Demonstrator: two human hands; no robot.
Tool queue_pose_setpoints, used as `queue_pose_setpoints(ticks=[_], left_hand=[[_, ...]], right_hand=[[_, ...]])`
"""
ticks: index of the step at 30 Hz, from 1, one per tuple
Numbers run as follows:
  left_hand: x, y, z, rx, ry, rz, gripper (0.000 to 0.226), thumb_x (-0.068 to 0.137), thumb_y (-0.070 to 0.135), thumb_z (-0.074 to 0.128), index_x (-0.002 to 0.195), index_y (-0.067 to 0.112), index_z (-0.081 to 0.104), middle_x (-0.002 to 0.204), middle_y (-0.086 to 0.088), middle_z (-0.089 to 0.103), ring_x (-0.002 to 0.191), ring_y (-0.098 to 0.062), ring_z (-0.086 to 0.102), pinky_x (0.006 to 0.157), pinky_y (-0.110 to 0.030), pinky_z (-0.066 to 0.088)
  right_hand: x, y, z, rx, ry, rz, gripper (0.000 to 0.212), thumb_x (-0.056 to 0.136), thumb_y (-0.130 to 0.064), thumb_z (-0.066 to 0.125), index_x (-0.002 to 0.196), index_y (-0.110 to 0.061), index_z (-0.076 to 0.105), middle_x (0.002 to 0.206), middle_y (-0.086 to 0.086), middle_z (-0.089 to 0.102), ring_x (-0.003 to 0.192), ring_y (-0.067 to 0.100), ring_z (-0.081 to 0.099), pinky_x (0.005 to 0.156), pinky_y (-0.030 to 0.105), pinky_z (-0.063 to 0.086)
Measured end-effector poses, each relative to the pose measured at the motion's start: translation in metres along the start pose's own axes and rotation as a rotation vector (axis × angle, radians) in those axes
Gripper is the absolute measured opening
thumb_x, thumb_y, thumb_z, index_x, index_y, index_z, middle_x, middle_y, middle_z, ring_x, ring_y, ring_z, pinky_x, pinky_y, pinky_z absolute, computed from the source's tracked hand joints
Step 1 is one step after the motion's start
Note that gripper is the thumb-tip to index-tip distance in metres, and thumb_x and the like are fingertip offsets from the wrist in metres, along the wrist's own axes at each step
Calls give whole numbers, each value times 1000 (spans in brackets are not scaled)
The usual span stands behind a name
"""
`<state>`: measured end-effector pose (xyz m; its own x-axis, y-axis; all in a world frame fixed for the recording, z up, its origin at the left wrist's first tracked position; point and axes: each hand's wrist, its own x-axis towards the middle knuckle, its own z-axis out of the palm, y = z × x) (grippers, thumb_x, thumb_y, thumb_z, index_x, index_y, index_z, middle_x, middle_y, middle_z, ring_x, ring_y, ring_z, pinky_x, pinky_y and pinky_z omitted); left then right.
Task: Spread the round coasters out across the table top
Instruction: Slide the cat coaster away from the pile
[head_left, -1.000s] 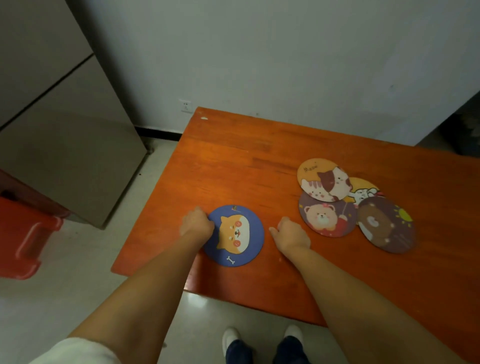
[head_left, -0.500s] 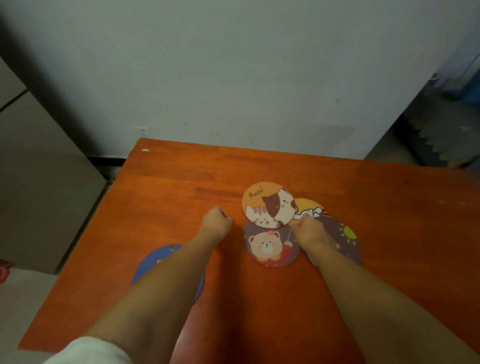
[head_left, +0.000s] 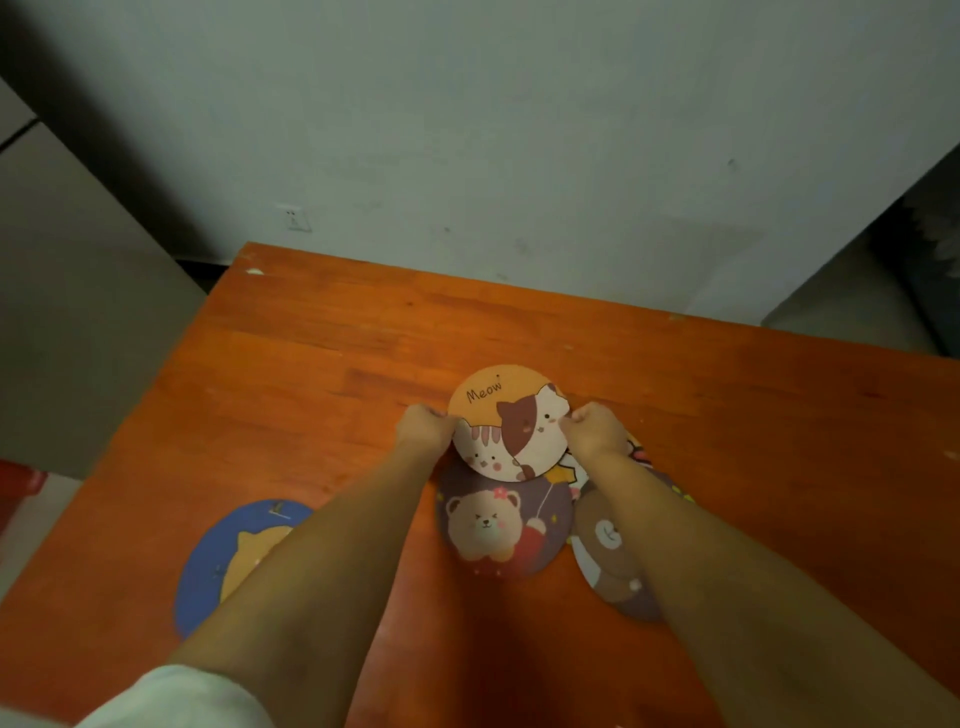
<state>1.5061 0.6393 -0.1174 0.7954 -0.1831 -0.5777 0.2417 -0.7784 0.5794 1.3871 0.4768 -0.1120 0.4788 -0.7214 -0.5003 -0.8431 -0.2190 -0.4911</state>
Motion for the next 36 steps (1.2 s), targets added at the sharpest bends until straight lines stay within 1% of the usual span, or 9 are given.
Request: queue_pose_setpoints(ticks=[3, 7, 13, 18, 23, 27, 30, 33, 36], left_hand=[[-13, 3, 3, -125, -9, 17, 42, 89, 11, 58, 53, 17, 38, 57, -6, 40, 59, -24, 36, 67, -35, 34], [-44, 13, 6, -219, -43, 103, 39, 91, 6, 54, 57, 16, 37, 61, -9, 41, 74, -25, 41, 69, -38, 39], [-114, 13, 38, -214, -198, 219, 39, 93, 5, 53, 59, 15, 37, 67, -14, 45, 65, -26, 43, 75, -47, 51], [-181, -5, 94, -113, -336, 299, 40, 91, 1, 52, 58, 14, 34, 65, -12, 39, 67, -25, 39, 70, -39, 38], [-241, -22, 158, -39, -441, 302, 41, 94, 8, 55, 59, 16, 36, 65, -9, 42, 75, -26, 41, 75, -42, 44], [-273, -25, 210, 13, -453, 306, 39, 94, 11, 56, 59, 18, 39, 69, -10, 48, 75, -28, 44, 74, -40, 45], [-291, -23, 244, 113, -413, 353, 36, 94, 15, 56, 61, 20, 42, 68, -6, 49, 63, -23, 44, 62, -34, 41], [-308, -25, 270, 202, -361, 361, 20, 96, 18, 53, 76, 16, 49, 63, 0, 43, 53, -15, 37, 50, -25, 32], [-317, -27, 282, 247, -288, 354, 8, 94, 19, 53, 89, 12, 54, 63, 0, 45, 57, -18, 43, 55, -29, 37]], right_hand=[[-9, 3, -7, 95, 4, -57, 17, 94, -24, 55, 85, -13, 48, 81, 7, 51, 76, 28, 46, 67, 36, 37], [-30, 18, -26, 186, 123, -74, 16, 93, -22, 57, 93, -7, 56, 100, 17, 64, 86, 36, 57, 71, 40, 46], [-88, 91, -55, 240, 294, 2, 9, 93, -19, 55, 85, -16, 50, 90, 4, 57, 80, 21, 51, 53, 23, 33], [-151, 183, -71, 250, 363, 146, 7, 95, -19, 53, 91, -13, 53, 89, 2, 54, 80, 19, 50, 58, 24, 35], [-188, 267, -91, 253, 395, 271, 16, 95, -19, 53, 105, -8, 58, 105, 9, 61, 85, 18, 49, 70, 29, 38], [-199, 324, -113, 244, 380, 286, 17, 95, -19, 53, 106, -7, 58, 110, 13, 64, 85, 19, 50, 72, 28, 38], [-196, 359, -130, 220, 347, 273, 16, 95, -18, 53, 104, -7, 59, 110, 13, 64, 84, 19, 50, 71, 27, 37], [-191, 384, -140, 199, 302, 273, 16, 95, -19, 53, 104, -7, 59, 111, 14, 64, 84, 20, 50, 69, 27, 37], [-188, 397, -143, 162, 267, 265, 17, 95, -19, 52, 105, -7, 59, 110, 14, 65, 83, 20, 50, 69, 27, 39]])
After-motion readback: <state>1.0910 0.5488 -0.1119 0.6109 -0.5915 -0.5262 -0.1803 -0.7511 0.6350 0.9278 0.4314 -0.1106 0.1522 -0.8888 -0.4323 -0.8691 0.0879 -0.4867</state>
